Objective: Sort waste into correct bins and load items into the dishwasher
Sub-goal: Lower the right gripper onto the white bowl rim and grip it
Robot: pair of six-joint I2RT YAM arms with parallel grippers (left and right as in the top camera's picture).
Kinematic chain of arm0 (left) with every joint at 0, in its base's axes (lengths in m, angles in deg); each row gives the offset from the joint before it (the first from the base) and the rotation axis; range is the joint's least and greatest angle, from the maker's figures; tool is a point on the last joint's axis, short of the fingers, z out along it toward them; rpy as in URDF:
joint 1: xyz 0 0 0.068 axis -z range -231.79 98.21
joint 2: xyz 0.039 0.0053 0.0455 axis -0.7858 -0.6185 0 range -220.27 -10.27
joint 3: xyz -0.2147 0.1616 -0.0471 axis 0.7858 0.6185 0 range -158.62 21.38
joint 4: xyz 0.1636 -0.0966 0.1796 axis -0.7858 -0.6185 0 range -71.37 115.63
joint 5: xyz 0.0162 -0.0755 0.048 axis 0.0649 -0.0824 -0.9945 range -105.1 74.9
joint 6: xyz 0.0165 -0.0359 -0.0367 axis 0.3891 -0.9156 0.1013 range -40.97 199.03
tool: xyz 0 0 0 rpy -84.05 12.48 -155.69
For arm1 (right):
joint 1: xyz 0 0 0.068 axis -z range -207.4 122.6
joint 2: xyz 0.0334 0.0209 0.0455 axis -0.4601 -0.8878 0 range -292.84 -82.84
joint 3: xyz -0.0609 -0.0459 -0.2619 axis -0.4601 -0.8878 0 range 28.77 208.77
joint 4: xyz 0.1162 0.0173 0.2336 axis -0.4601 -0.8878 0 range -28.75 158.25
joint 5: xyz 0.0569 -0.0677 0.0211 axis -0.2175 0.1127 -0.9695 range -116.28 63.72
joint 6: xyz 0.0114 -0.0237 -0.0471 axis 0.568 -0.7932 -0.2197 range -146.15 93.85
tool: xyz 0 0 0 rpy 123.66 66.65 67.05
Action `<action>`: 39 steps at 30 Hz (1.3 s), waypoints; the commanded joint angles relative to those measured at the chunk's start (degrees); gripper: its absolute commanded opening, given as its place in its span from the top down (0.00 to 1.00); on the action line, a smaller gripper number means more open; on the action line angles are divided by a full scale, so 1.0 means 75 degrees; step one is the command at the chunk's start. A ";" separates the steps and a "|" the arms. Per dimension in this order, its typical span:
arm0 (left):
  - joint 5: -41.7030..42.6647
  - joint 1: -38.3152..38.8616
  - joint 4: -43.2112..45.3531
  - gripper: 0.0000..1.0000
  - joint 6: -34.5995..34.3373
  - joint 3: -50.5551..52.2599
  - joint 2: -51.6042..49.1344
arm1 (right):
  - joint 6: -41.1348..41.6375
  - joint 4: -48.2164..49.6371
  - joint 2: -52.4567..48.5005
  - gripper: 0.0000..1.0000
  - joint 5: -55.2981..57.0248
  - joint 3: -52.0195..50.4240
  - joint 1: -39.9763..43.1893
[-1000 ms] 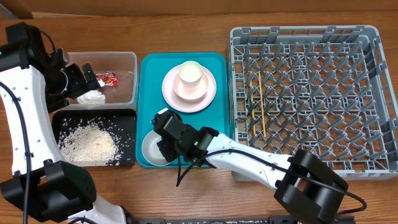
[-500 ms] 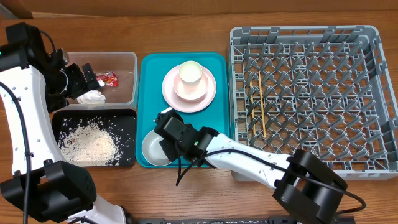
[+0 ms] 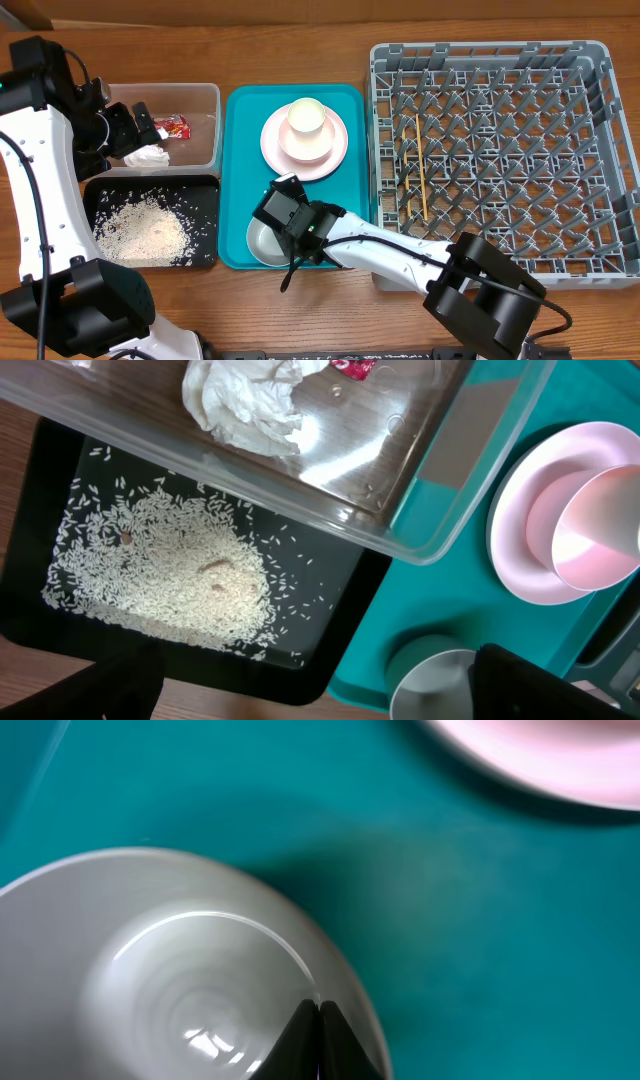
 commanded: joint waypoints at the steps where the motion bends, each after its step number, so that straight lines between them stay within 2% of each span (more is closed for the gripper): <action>1: -0.0047 -0.0026 0.0009 0.00 -0.0026 -0.0128 0.0044 | 0.0685 -0.0306 0.0507 0.96 0.1314 0.0119 0.0044; 6: -0.0047 -0.0026 0.0012 0.00 -0.0026 -0.0128 0.0044 | 0.1268 -0.0810 0.0720 0.96 0.1559 0.0178 0.0175; 15: -0.0047 -0.0026 0.0009 0.00 -0.0029 -0.0128 0.0044 | 0.1110 -0.1288 0.1950 0.92 0.0146 0.0484 -0.0087; 16: -0.0044 -0.0026 0.0009 0.00 -0.0026 -0.0128 0.0044 | 0.1113 -0.1244 0.2116 0.84 -0.0125 0.0484 -0.0119; 17: -0.0047 -0.0026 0.0012 0.00 -0.0026 -0.0128 0.0044 | 0.1110 -0.1154 0.2261 0.67 -0.0501 0.0484 -0.0149; 18: -0.0047 -0.0026 0.0012 0.00 -0.0029 -0.0128 0.0044 | 0.1110 -0.1058 0.2349 0.56 -0.0898 0.0484 -0.0172; 22: -0.0047 -0.0026 0.0012 0.00 -0.0029 -0.0128 0.0044 | 0.1099 -0.0729 0.2326 0.55 -0.2046 0.0452 -0.0181; 25: -0.0044 -0.0026 0.0012 0.00 -0.0029 -0.0128 0.0044 | 0.0420 -0.0519 0.2197 0.55 -0.2585 0.0373 -0.0198; 28: -0.0044 -0.0026 0.0012 0.00 -0.0029 -0.0128 0.0044 | -0.0105 -0.0449 0.2011 0.43 -0.2736 0.0303 -0.0233; 33: -0.0047 -0.0026 0.0012 0.00 -0.0026 -0.0128 0.0044 | -0.0140 -0.0356 0.1475 0.24 -0.2684 0.0303 -0.0268; 34: -0.0047 -0.0026 0.0012 0.00 -0.0029 -0.0128 0.0044 | -0.0262 -0.0326 0.1381 0.16 -0.2687 0.0303 -0.0277; 35: -0.0047 -0.0026 0.0012 0.00 -0.0026 -0.0128 0.0044 | -0.0376 -0.0289 0.1268 0.03 -0.2678 0.0303 -0.0294; 36: -0.0047 -0.0026 0.0012 0.00 -0.0029 -0.0128 0.0044 | -0.0443 -0.0254 0.1186 0.00 -0.2678 0.0303 -0.0306; 39: -0.0047 -0.0026 0.0012 0.00 -0.0026 -0.0128 0.0044 | -0.0443 -0.0187 0.1078 0.00 -0.2541 0.0303 -0.0347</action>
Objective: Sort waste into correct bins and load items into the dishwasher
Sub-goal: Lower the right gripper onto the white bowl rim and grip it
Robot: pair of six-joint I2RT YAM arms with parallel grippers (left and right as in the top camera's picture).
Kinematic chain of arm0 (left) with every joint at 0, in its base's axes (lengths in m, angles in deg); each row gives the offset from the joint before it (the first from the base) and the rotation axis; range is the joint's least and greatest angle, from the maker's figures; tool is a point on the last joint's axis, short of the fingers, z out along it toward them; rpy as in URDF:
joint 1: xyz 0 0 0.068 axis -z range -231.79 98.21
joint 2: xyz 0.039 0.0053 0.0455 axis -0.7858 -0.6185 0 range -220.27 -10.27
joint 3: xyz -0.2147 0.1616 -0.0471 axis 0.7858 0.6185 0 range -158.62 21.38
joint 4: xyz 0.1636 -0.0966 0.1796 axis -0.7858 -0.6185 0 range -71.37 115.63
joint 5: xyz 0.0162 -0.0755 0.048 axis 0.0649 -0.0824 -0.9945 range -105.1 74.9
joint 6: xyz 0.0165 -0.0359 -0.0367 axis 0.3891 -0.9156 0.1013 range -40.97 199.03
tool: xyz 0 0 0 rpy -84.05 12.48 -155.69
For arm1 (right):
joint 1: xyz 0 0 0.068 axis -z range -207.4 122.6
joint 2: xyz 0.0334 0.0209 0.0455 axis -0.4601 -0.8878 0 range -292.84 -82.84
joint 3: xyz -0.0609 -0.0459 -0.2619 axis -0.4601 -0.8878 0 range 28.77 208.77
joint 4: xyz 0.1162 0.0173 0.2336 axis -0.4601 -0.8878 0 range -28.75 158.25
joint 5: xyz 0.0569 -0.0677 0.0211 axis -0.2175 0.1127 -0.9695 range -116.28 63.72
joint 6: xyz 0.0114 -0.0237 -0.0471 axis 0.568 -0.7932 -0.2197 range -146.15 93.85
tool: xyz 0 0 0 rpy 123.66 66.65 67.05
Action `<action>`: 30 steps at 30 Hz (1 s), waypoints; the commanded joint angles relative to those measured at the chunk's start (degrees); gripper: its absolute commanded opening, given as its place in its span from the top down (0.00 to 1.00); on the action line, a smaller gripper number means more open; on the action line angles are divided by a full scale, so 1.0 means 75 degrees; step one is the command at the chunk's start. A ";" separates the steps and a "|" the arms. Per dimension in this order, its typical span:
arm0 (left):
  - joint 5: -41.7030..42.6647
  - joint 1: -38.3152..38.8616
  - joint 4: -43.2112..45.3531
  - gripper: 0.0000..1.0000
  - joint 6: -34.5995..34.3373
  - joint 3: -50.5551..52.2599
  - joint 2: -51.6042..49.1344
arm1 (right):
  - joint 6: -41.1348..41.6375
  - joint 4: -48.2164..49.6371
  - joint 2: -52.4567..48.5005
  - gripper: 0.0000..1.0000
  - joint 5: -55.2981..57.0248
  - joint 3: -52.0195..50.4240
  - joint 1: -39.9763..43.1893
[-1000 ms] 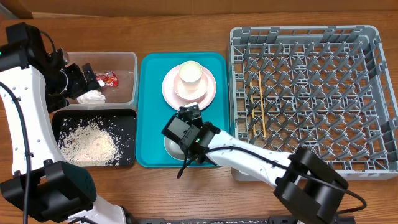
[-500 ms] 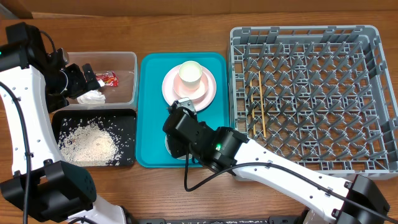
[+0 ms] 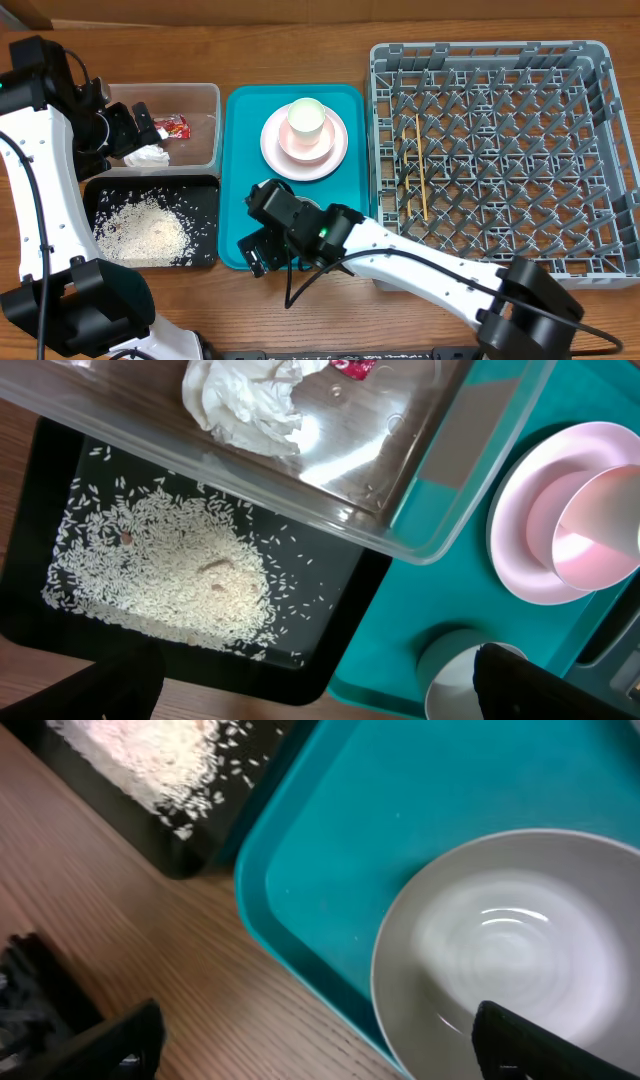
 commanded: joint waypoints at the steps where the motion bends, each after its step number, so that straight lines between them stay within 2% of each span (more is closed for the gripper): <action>1: -0.0044 -0.0026 0.0012 0.00 -0.0029 -0.0128 0.0044 | -0.0187 0.0143 -0.0052 0.00 0.0061 -0.0038 -0.0079; 4: -0.0041 -0.0023 0.0009 0.00 -0.0029 -0.0128 0.0044 | -0.0189 0.0163 -0.0050 0.02 0.0064 -0.0038 -0.0079; 5: -0.0044 -0.0020 0.0009 0.00 -0.0026 -0.0128 0.0044 | -0.0189 0.0146 -0.0050 0.15 0.0096 -0.0038 -0.0073; 6: -0.0044 -0.0020 0.0009 0.00 -0.0026 -0.0128 0.0044 | -0.0187 0.0146 -0.0052 0.53 0.0268 -0.0038 -0.0070; 7: -0.0044 -0.0020 0.0009 0.00 -0.0026 -0.0128 0.0044 | -0.0187 0.0146 -0.0052 0.68 0.0405 -0.0038 -0.0070; 8: -0.0044 -0.0020 0.0009 0.00 -0.0026 -0.0128 0.0044 | -0.0187 0.0146 -0.0052 0.73 0.0501 -0.0038 -0.0070; 13: -0.0044 -0.0020 0.0009 0.00 -0.0029 -0.0128 0.0044 | -0.0187 0.0198 -0.0058 0.74 0.0924 -0.0175 -0.0166; 30: -0.0044 -0.0020 0.0009 0.00 -0.0029 -0.0128 0.0044 | -0.0184 0.0315 -0.0667 0.74 0.0927 -0.0233 -0.0178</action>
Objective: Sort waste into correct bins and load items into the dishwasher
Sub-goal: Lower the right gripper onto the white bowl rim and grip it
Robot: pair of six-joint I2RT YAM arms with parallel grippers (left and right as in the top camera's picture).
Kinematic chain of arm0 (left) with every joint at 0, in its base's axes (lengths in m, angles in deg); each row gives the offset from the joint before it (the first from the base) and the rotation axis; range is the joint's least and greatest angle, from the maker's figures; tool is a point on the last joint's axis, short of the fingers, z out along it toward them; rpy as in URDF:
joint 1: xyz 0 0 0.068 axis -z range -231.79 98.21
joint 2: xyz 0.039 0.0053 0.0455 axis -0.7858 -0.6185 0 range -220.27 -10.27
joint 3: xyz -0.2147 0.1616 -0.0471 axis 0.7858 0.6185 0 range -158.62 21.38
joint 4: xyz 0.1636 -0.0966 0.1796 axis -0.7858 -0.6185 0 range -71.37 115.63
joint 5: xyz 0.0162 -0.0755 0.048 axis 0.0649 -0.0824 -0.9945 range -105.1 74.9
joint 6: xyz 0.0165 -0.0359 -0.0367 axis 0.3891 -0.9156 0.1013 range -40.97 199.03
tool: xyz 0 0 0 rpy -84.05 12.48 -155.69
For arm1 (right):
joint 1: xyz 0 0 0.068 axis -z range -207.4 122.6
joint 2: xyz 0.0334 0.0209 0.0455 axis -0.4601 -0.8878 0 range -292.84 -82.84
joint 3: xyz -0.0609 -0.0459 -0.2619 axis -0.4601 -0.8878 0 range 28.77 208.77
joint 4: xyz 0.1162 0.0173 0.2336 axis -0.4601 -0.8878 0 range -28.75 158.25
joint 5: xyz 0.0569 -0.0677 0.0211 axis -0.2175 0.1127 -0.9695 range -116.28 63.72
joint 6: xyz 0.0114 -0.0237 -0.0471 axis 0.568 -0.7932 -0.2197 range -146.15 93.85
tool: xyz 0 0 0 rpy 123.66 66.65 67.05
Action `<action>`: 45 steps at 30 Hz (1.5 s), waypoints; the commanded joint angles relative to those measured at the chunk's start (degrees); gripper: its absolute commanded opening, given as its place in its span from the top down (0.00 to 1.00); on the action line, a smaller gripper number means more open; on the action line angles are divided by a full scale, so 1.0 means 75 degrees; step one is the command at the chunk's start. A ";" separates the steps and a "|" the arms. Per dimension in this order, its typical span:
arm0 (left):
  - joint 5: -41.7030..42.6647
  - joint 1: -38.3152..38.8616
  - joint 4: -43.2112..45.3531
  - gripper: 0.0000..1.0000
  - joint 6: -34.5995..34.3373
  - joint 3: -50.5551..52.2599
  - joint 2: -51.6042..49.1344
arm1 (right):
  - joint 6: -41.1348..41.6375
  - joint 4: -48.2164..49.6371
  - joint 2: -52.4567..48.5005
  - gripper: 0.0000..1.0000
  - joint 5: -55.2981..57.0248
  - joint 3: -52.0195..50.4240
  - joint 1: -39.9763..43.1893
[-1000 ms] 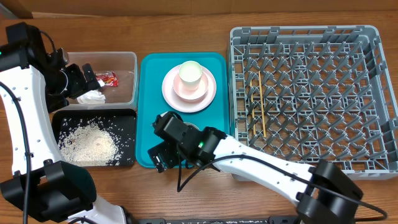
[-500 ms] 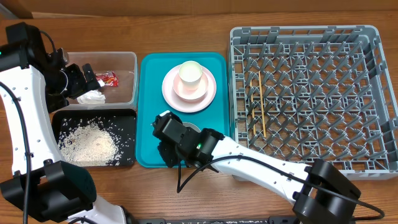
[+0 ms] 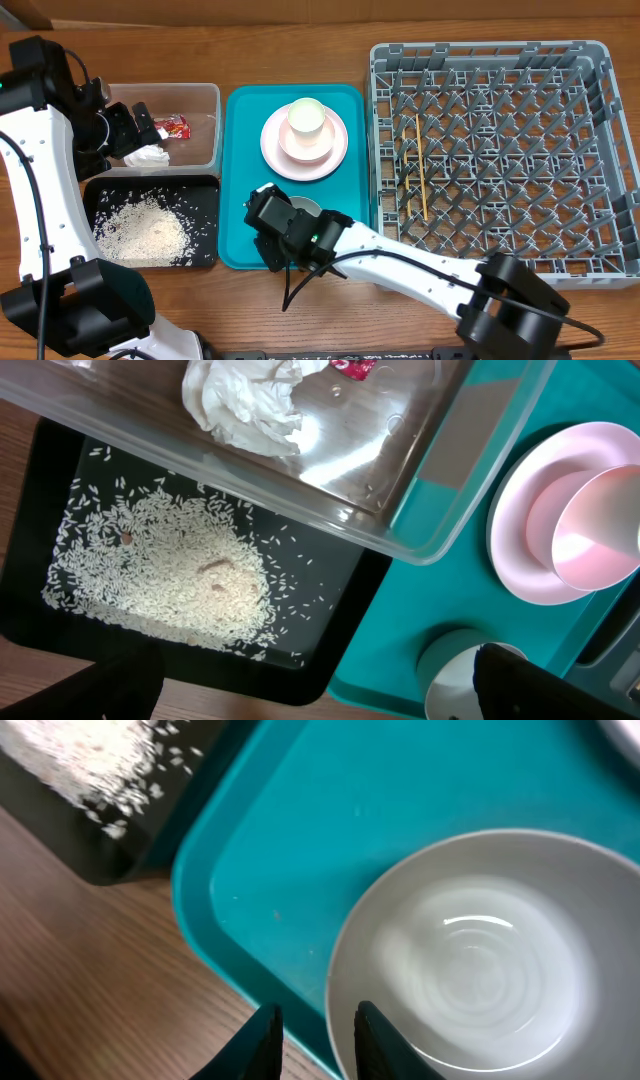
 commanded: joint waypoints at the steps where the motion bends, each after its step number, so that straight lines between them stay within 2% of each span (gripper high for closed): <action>1: -0.0044 -0.0020 0.0009 0.00 -0.0029 -0.0128 0.0044 | -0.0017 0.0047 -0.0286 0.74 0.0122 -0.0047 -0.0041; 14: -0.0044 -0.0020 0.0009 0.00 -0.0026 -0.0128 0.0044 | 0.0009 -0.0239 -0.0434 0.77 -0.0085 -0.0047 -0.0044; 18: -0.0044 -0.0020 0.0009 0.00 -0.0026 -0.0128 0.0044 | 0.0009 -0.0321 -0.0434 0.80 -0.0076 -0.0047 -0.0041; 29: -0.0044 -0.0020 0.0009 0.00 -0.0026 -0.0128 0.0044 | 0.0000 -0.0717 -0.0434 0.80 -0.0038 -0.0047 -0.0041; 35: -0.0044 -0.0020 0.0012 0.00 -0.0026 -0.0128 0.0044 | 0.0003 -0.0970 -0.0434 0.79 0.0472 -0.0047 -0.0041; 45: -0.0044 -0.0020 0.0012 0.00 -0.0029 -0.0128 0.0044 | 0.0009 -0.0935 -0.0434 0.78 0.0615 -0.0047 -0.0026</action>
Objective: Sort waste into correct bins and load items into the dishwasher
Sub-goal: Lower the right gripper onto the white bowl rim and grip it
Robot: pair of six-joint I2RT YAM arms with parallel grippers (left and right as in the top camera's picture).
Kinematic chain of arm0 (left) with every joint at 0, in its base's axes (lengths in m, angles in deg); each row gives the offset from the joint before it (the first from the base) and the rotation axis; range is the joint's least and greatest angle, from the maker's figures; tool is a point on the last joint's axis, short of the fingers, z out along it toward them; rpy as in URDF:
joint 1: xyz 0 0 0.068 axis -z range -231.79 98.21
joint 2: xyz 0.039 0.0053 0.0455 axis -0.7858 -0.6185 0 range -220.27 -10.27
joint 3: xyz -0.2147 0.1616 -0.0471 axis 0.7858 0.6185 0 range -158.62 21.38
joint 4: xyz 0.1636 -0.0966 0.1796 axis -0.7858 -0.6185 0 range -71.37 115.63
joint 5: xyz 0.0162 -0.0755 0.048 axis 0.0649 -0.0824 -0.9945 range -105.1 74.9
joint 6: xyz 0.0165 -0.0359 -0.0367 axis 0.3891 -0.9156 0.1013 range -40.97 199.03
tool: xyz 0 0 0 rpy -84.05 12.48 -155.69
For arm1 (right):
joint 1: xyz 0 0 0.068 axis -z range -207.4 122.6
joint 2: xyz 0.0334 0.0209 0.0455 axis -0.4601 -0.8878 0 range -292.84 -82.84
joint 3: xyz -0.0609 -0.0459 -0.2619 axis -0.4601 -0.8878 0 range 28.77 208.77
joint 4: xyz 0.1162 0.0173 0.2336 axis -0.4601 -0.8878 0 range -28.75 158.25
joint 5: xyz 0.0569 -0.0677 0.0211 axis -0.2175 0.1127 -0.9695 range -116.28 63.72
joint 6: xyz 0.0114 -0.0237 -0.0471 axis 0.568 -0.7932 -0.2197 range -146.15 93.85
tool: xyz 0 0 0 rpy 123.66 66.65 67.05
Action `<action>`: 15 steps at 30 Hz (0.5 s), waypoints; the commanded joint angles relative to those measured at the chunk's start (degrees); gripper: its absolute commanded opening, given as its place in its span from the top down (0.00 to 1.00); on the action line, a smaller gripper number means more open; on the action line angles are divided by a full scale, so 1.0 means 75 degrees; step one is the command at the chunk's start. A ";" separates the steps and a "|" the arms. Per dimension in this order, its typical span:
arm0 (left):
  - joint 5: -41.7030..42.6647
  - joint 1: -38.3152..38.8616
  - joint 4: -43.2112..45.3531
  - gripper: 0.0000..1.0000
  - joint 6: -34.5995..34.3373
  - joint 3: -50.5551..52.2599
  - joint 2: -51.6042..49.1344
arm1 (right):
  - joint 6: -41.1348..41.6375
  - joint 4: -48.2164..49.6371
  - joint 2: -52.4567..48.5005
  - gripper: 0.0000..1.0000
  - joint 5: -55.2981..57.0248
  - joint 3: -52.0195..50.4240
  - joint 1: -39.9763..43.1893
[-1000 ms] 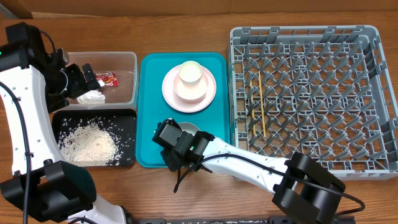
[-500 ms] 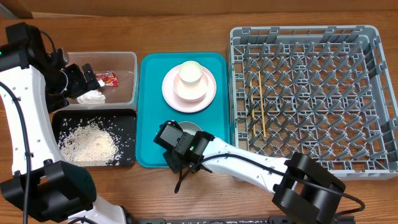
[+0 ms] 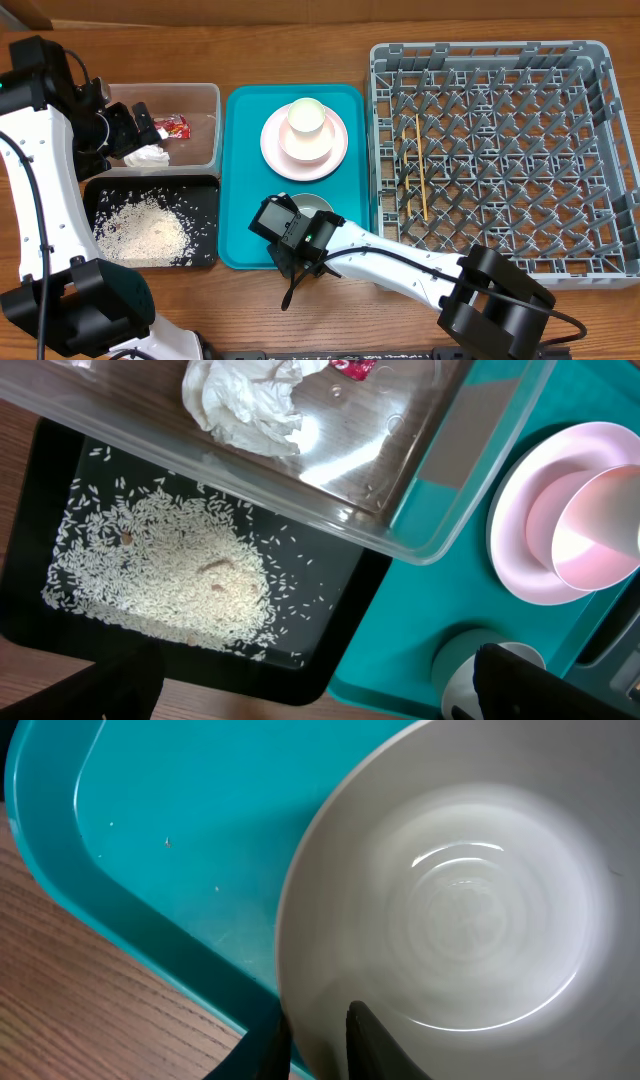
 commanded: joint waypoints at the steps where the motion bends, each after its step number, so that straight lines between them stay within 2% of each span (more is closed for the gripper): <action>1: -0.0041 -0.0020 0.0012 0.00 -0.0026 -0.0128 0.0044 | 0.0006 0.0026 -0.0082 0.78 0.0207 -0.0026 -0.0026; 7: -0.0044 -0.0020 0.0012 0.00 -0.0029 -0.0128 0.0044 | 0.0006 0.0096 -0.0122 0.74 0.0210 -0.0026 -0.0026; 11: -0.0044 -0.0020 0.0012 0.00 -0.0029 -0.0128 0.0044 | 0.0003 0.0105 -0.0323 0.74 0.0210 -0.0026 -0.0026; 15: -0.0044 -0.0020 0.0012 0.00 -0.0029 -0.0128 0.0044 | 0.0006 0.0108 -0.0361 0.90 0.0210 -0.0017 -0.0026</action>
